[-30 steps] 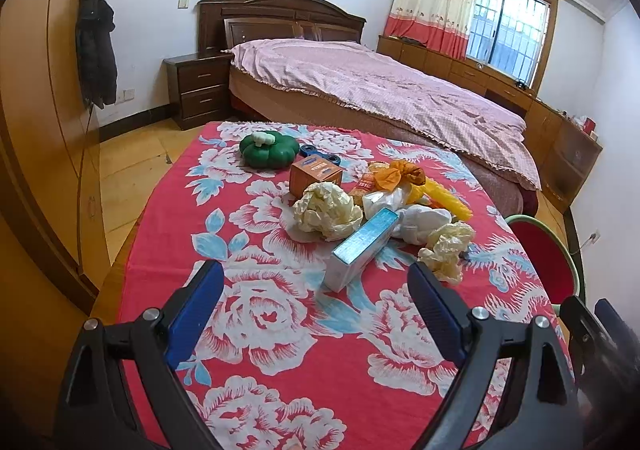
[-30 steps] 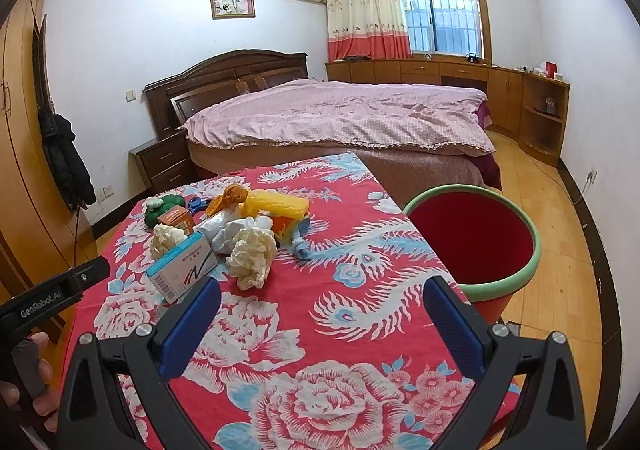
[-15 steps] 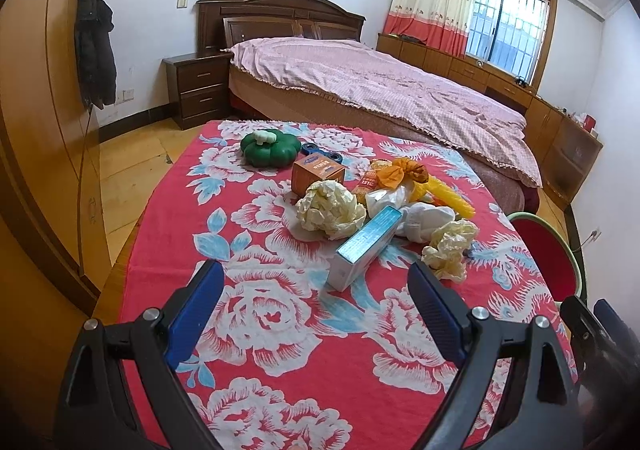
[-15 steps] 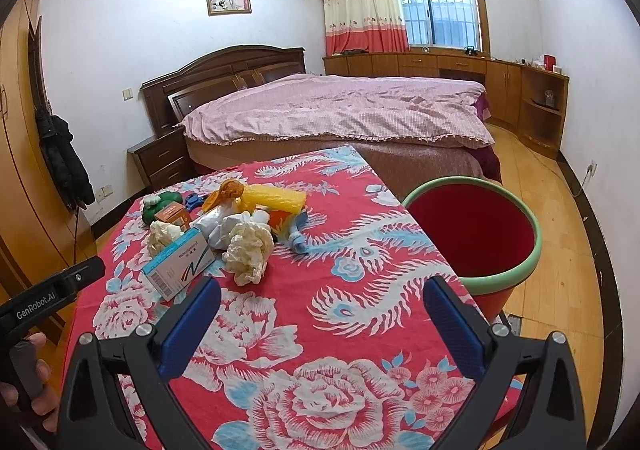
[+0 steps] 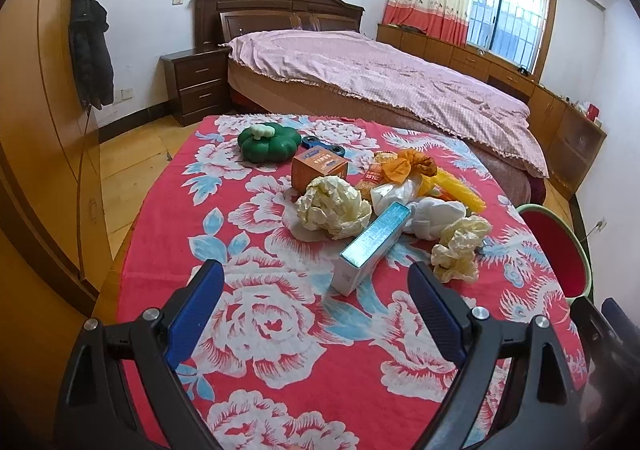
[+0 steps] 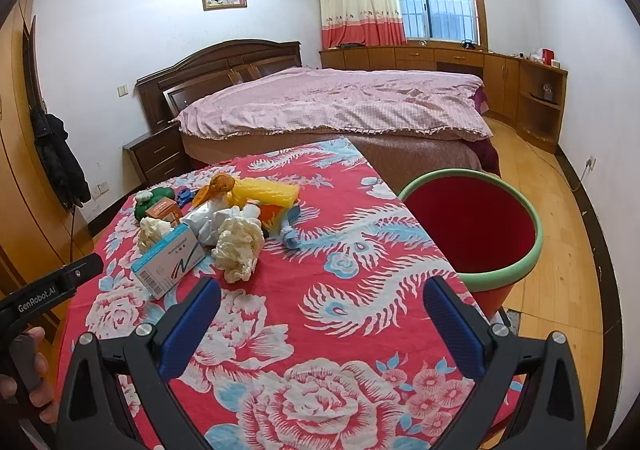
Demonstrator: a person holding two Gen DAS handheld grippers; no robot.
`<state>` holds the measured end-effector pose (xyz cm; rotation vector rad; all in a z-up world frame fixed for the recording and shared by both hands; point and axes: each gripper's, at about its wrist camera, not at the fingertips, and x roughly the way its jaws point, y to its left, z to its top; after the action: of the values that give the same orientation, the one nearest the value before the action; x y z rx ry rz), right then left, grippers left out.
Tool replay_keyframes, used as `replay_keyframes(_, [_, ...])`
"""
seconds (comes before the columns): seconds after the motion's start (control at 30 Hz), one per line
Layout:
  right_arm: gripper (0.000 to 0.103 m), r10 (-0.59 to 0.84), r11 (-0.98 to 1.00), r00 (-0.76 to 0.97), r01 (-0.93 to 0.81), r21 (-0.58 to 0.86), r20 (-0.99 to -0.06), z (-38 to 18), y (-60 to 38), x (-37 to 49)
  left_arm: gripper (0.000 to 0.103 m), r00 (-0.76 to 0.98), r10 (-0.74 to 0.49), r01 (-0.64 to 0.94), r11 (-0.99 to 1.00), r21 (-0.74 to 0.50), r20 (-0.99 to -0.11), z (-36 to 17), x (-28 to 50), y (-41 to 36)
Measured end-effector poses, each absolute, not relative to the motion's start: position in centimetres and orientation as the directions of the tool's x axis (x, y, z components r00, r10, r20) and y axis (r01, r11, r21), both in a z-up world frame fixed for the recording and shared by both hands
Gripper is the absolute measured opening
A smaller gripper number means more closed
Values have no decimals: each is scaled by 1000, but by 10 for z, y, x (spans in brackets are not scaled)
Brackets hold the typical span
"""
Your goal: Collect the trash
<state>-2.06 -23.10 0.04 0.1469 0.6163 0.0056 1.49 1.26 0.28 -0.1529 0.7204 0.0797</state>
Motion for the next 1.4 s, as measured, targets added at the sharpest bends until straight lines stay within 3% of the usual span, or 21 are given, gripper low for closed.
replay_keyframes(0.73, [103, 36, 990, 765, 60, 127, -643, -14, -247, 27, 90, 654, -18, -60, 995, -75, -757, -39, 80, -5])
replay_keyframes(1.03, [103, 40, 989, 741, 64, 130, -671, -21, -252, 48, 67, 615, -93, 5, 994, -114, -783, -53, 103, -16])
replay_keyframes(1.27, [103, 62, 990, 724, 42, 133, -687, -25, -248, 56, 27, 599, -200, 86, 979, -186, -776, -58, 102, -25])
replay_keyframes(1.4, [103, 80, 991, 713, 17, 132, -696, -27, -240, 59, 21, 601, -238, 95, 969, -228, -763, -55, 95, -23])
